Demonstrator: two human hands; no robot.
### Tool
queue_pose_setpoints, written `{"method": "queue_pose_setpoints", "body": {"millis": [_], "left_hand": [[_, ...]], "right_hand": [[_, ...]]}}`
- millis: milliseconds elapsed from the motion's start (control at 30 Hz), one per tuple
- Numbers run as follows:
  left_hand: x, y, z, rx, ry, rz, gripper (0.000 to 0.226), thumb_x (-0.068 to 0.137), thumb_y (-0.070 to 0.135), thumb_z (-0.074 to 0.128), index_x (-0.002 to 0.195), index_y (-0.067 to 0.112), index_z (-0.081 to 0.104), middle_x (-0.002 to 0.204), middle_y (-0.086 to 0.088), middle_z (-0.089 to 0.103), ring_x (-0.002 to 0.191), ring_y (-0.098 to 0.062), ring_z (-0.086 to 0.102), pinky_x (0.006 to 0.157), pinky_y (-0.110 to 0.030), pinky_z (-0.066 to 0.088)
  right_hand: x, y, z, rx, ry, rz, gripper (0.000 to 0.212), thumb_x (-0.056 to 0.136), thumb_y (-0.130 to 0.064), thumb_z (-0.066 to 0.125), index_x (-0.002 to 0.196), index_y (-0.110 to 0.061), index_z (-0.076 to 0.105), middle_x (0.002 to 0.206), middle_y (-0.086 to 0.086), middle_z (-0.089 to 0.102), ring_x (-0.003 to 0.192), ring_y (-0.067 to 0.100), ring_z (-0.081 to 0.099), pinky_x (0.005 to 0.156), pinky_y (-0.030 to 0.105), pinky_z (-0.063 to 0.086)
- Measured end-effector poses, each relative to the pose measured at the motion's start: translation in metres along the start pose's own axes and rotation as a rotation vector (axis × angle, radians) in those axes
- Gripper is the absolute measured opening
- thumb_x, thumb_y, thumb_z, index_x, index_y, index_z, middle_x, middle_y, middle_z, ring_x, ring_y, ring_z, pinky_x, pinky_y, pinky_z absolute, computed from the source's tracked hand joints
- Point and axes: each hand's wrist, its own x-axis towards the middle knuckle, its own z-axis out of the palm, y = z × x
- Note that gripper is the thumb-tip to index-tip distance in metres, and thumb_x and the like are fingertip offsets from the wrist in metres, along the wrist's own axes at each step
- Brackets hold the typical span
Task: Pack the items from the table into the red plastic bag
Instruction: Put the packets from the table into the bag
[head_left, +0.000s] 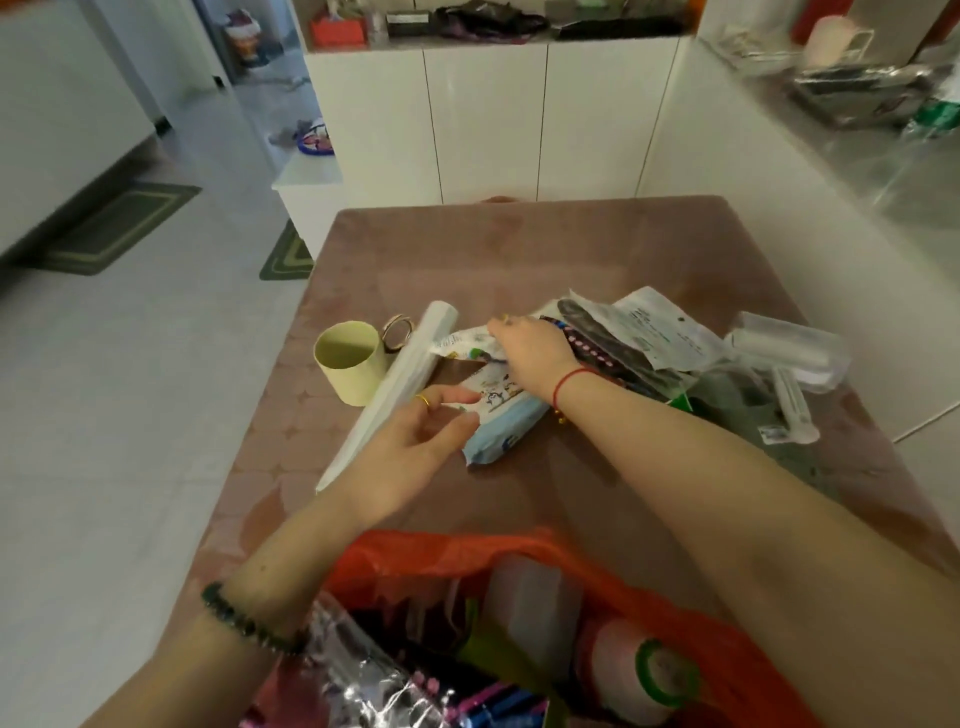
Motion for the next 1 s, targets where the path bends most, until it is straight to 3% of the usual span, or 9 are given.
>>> {"method": "queue_pose_setpoints", "body": {"millis": [100,200,333,433,600,700,800,900,1000], "left_hand": [[-0.007,0.000,-0.009,0.024,-0.010,-0.006,0.012,0.089,0.022,0.055,0.095,0.032,0.057,0.099,-0.010,0.065,0.089,-0.016,0.058,0.090,-0.034,0.046],[-0.019,-0.003,-0.020,0.109,-0.088,0.027,0.024,0.079,0.044,0.061,0.101,0.037,0.056,0.098,0.006,0.064,0.089,-0.006,0.060,0.089,-0.020,0.046],[-0.046,0.000,-0.033,0.757,-0.318,0.186,0.080,0.045,0.087,0.049,0.112,0.044,0.052,0.107,0.025,0.057,0.102,0.003,0.055,0.093,-0.018,0.043],[-0.050,-0.003,-0.039,1.064,-0.270,0.334,0.051,0.070,0.062,0.058,0.108,0.028,0.061,0.103,0.009,0.066,0.101,-0.016,0.061,0.082,-0.026,0.048],[-0.042,-0.012,-0.045,0.628,-0.078,0.271,0.030,0.077,0.017,0.065,0.104,0.003,0.064,0.100,-0.011,0.069,0.095,-0.020,0.064,0.081,-0.031,0.048],[-0.037,-0.018,-0.052,0.409,-0.088,0.190,0.011,0.080,0.005,0.063,0.087,0.013,0.063,0.081,0.006,0.070,0.081,0.002,0.065,0.074,-0.016,0.050],[-0.044,-0.006,-0.055,0.256,-0.173,0.157,0.025,0.081,0.000,0.062,0.073,0.024,0.063,0.060,0.020,0.068,0.059,0.007,0.061,0.060,-0.005,0.046],[-0.052,0.003,-0.054,0.173,-0.201,0.161,0.023,0.081,-0.002,0.062,0.073,0.019,0.063,0.054,0.019,0.067,0.053,0.007,0.059,0.058,-0.005,0.047],[-0.059,0.004,-0.057,0.195,-0.277,0.148,0.022,0.078,-0.003,0.065,0.073,0.018,0.065,0.056,0.017,0.068,0.055,0.006,0.060,0.060,-0.007,0.048]], "right_hand": [[-0.001,0.002,-0.015,0.084,0.058,0.038,0.029,0.089,-0.027,0.053,0.108,-0.005,0.052,0.105,0.019,0.063,0.096,0.035,0.060,0.066,0.036,0.042],[-0.020,0.005,-0.037,0.317,0.232,0.133,0.021,0.083,-0.009,0.054,0.103,-0.011,0.059,0.095,0.015,0.068,0.087,0.031,0.063,0.062,0.031,0.043],[-0.077,-0.004,-0.087,0.714,0.488,0.172,0.011,0.081,-0.006,0.059,0.089,-0.010,0.066,0.078,0.002,0.065,0.070,0.011,0.055,0.055,0.017,0.039],[-0.137,-0.019,-0.131,0.873,0.587,0.111,0.006,0.080,-0.012,0.063,0.085,-0.015,0.064,0.071,-0.016,0.058,0.068,-0.005,0.055,0.059,0.006,0.040],[-0.233,-0.065,-0.147,0.977,0.554,0.036,0.006,0.077,-0.015,0.062,0.078,-0.021,0.060,0.068,-0.007,0.061,0.068,0.004,0.058,0.053,0.010,0.043],[-0.262,-0.095,-0.113,0.853,0.523,-0.036,0.014,0.075,-0.010,0.058,0.086,-0.013,0.065,0.072,-0.015,0.062,0.072,-0.009,0.058,0.055,0.004,0.041],[-0.268,-0.113,-0.074,0.723,0.449,-0.077,0.026,0.070,-0.011,0.053,0.093,-0.017,0.061,0.088,0.000,0.070,0.086,0.002,0.060,0.076,0.014,0.048],[-0.269,-0.120,-0.052,0.525,0.269,-0.103,0.017,0.068,-0.020,0.056,0.082,-0.020,0.065,0.080,0.000,0.072,0.079,0.016,0.066,0.068,0.027,0.054],[-0.267,-0.120,-0.055,0.501,-0.001,-0.044,0.029,0.071,-0.013,0.061,0.098,-0.023,0.065,0.106,-0.001,0.069,0.103,0.020,0.062,0.083,0.033,0.051]]}}
